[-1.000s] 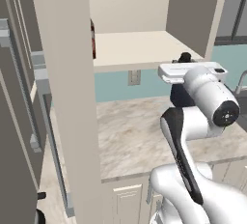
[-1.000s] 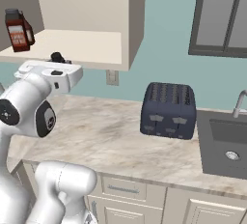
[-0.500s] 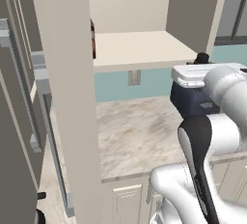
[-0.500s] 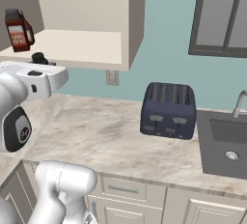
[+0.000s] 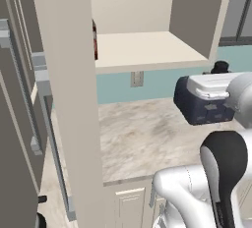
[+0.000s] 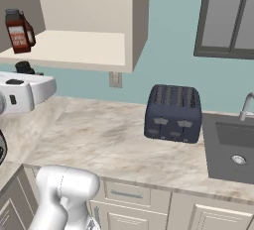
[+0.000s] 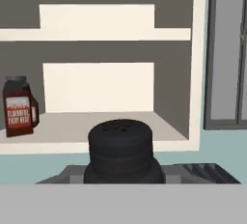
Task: Collect the paprika, ketchup, and shaker from the cabinet and place them next to the stove.
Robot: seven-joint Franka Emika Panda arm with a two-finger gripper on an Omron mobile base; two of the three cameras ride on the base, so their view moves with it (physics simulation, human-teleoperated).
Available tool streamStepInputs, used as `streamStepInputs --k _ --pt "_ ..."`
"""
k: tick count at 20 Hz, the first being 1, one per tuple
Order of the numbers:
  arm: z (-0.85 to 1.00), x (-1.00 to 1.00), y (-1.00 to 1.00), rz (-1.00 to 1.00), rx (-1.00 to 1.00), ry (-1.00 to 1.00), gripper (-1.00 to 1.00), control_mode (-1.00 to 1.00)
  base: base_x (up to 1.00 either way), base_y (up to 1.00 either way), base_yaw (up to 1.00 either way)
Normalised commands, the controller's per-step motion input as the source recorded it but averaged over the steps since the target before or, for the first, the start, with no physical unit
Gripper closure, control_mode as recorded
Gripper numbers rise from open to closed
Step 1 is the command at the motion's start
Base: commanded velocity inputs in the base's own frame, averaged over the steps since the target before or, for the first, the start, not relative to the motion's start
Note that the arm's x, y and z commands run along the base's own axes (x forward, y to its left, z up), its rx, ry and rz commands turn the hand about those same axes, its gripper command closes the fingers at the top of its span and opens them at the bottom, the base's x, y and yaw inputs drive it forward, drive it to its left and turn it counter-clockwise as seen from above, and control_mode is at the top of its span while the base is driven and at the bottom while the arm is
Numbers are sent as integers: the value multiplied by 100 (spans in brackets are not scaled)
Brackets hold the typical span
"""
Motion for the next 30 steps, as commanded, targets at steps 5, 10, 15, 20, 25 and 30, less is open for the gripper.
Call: streamStepInputs --k 5,10,15,20,25,30 --pt "0 0 0 0 0 0 100 100 -3 -2 5" --pt "0 0 0 0 0 0 100 100 -25 -57 13" --pt "0 0 0 0 0 0 100 100 -38 -73 14" --pt "0 0 0 0 0 0 100 100 -59 -83 19" --pt "0 0 0 0 0 0 100 100 -90 -47 23" --pt "0 0 0 0 0 0 100 100 -72 -6 26"
